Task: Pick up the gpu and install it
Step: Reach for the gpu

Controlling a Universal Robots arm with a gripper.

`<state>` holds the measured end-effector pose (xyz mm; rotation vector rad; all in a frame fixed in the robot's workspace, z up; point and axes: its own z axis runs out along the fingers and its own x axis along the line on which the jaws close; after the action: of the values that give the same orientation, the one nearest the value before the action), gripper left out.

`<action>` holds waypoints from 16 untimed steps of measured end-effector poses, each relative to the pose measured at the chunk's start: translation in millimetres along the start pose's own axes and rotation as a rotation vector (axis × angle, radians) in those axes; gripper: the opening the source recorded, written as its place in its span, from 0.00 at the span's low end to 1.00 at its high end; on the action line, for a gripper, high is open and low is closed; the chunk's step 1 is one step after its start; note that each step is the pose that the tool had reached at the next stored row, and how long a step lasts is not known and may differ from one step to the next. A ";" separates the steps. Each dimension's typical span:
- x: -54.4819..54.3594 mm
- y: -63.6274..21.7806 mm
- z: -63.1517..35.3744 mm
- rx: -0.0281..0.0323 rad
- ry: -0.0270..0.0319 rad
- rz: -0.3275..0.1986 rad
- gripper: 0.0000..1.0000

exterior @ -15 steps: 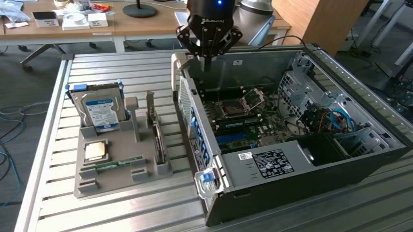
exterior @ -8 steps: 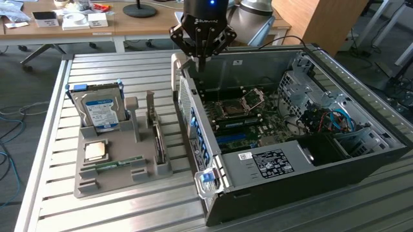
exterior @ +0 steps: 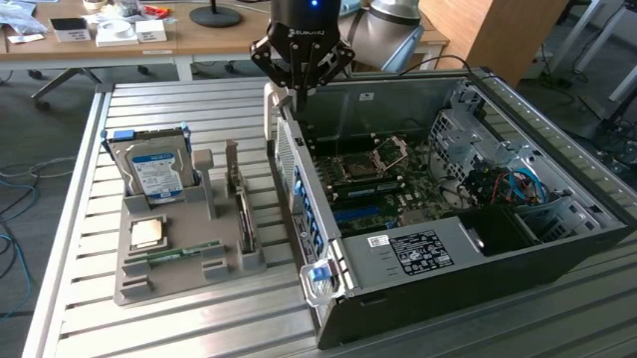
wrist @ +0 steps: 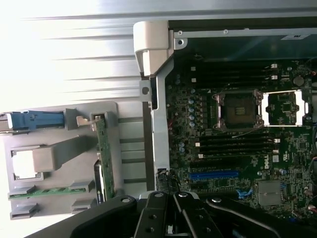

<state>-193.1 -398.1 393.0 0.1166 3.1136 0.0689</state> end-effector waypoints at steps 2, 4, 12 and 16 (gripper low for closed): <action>3.6 -0.2 -0.1 0.0000 0.0000 0.000 0.11; 6.9 -0.4 -0.2 0.0000 0.0001 0.000 0.11; 19.8 -1.1 -0.5 0.0000 0.0000 0.000 0.11; 26.1 -1.5 -0.7 0.0000 0.0000 0.000 0.11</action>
<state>-219.3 -397.7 393.0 0.1166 3.1137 0.0689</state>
